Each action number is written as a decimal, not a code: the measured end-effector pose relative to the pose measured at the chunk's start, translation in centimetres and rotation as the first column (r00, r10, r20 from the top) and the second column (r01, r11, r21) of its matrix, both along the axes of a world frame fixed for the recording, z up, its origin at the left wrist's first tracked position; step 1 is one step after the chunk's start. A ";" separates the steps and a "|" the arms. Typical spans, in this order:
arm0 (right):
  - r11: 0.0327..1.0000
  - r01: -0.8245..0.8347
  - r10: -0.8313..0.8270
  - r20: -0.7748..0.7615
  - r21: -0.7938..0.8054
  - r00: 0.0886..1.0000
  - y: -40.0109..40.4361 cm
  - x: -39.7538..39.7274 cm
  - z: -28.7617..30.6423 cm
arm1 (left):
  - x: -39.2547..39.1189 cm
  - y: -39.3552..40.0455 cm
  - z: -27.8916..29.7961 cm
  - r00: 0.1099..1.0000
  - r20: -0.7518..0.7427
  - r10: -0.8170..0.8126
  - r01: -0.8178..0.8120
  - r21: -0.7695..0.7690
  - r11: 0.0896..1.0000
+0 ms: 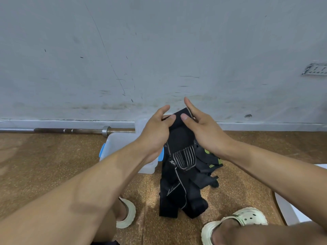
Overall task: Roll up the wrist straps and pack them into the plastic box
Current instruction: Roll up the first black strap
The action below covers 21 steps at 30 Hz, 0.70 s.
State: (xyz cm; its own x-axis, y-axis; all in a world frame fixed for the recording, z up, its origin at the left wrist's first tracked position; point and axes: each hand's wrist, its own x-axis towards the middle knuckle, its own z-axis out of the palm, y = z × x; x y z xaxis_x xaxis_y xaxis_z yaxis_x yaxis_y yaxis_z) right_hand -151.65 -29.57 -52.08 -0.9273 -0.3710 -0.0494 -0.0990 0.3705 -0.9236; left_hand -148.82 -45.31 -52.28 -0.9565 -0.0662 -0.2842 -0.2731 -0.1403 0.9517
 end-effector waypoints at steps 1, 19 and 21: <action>0.999 0.004 -0.004 0.004 -0.041 1.000 0.1 0.0 0.1 | -0.1 -0.1 0.1 1.000 -0.009 0.005 -0.005 0.003 1.000; 0.944 0.065 0.021 0.255 -0.325 0.967 1.5 -0.9 0.4 | -0.4 -0.9 1.1 0.999 -0.037 0.017 -0.014 0.086 0.996; 0.944 0.059 0.014 0.218 -0.325 0.976 1.6 -1.0 0.2 | -0.4 -1.1 1.1 0.999 -0.037 0.015 -0.012 0.083 0.996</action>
State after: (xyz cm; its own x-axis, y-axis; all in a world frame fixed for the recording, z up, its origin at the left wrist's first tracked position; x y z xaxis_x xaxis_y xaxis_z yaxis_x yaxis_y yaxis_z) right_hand -152.65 -27.94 -51.88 -0.9165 -0.3793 -0.1272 0.1198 0.0434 -0.9919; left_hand -149.26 -46.37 -51.15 -0.9657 -0.0571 -0.2533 -0.2350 -0.2227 0.9461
